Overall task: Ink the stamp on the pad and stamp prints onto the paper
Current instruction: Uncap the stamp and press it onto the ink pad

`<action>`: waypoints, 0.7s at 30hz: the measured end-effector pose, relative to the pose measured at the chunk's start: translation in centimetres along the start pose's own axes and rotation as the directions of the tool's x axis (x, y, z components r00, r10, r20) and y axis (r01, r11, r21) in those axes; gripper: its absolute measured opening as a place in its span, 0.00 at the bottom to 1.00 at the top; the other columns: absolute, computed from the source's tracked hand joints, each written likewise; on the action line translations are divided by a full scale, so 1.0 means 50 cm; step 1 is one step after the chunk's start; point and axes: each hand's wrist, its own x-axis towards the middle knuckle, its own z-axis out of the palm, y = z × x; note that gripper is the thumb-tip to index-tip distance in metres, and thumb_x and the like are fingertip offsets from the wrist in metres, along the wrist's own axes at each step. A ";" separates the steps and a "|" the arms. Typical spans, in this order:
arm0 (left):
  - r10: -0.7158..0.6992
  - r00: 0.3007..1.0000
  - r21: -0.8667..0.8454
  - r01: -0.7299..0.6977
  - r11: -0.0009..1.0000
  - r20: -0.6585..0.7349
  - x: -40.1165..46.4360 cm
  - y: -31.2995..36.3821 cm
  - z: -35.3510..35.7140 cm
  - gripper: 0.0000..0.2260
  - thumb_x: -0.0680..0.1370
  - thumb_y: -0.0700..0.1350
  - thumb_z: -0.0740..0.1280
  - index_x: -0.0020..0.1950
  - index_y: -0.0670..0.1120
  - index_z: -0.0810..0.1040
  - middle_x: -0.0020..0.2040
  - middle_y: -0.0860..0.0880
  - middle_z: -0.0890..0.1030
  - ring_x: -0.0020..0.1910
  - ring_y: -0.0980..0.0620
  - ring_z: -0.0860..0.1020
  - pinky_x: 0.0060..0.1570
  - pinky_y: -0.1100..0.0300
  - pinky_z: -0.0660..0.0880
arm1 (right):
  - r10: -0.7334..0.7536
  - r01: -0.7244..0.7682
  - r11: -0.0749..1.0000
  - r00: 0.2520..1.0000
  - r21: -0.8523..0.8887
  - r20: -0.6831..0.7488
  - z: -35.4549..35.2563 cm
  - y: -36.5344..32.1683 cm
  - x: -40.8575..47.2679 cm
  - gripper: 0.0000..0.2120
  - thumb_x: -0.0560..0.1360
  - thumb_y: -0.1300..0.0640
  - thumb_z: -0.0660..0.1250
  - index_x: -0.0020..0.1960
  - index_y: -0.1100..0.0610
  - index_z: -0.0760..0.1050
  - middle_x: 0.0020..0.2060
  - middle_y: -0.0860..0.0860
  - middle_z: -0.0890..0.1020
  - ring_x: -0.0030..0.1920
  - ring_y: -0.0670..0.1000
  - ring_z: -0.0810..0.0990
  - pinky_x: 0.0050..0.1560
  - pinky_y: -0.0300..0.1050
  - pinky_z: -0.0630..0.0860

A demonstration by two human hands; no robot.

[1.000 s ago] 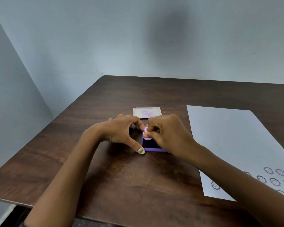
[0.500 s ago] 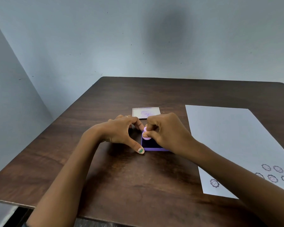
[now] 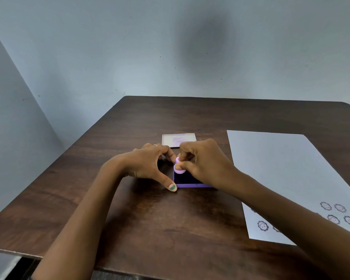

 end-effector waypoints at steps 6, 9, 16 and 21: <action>0.002 1.000 -0.002 -0.002 1.000 -0.002 0.004 -0.001 0.000 0.27 0.61 0.58 0.78 0.55 0.60 0.70 0.57 0.56 0.71 0.61 0.54 0.64 0.66 0.49 0.64 | 0.008 -0.008 1.000 1.000 0.021 0.014 -0.006 0.005 0.002 0.07 0.67 0.58 0.73 0.36 0.61 0.78 0.35 0.54 0.84 0.35 0.50 0.80 0.39 0.47 0.76; 0.003 1.000 0.001 -0.003 1.000 0.001 0.003 0.000 0.000 0.27 0.61 0.58 0.78 0.54 0.59 0.70 0.55 0.57 0.70 0.61 0.54 0.64 0.66 0.49 0.64 | -0.020 0.020 1.000 0.999 0.004 0.036 -0.004 0.004 0.003 0.07 0.67 0.59 0.72 0.35 0.61 0.77 0.34 0.54 0.84 0.34 0.48 0.78 0.35 0.41 0.73; 0.018 1.000 0.002 -0.018 1.000 -0.007 0.006 -0.007 0.001 0.26 0.60 0.59 0.78 0.52 0.61 0.70 0.56 0.56 0.72 0.61 0.54 0.64 0.65 0.49 0.65 | 0.014 -0.014 1.000 1.000 0.003 0.000 -0.002 0.003 -0.004 0.07 0.68 0.58 0.73 0.37 0.60 0.77 0.35 0.54 0.84 0.35 0.50 0.79 0.37 0.45 0.75; 0.014 1.000 0.007 -0.014 1.000 0.009 0.007 -0.005 -0.002 0.26 0.60 0.60 0.78 0.52 0.61 0.70 0.55 0.57 0.71 0.60 0.54 0.64 0.65 0.48 0.65 | 0.038 -0.038 0.999 0.999 0.024 0.013 -0.005 -0.002 -0.011 0.07 0.68 0.57 0.73 0.38 0.60 0.77 0.36 0.54 0.84 0.37 0.51 0.80 0.39 0.46 0.76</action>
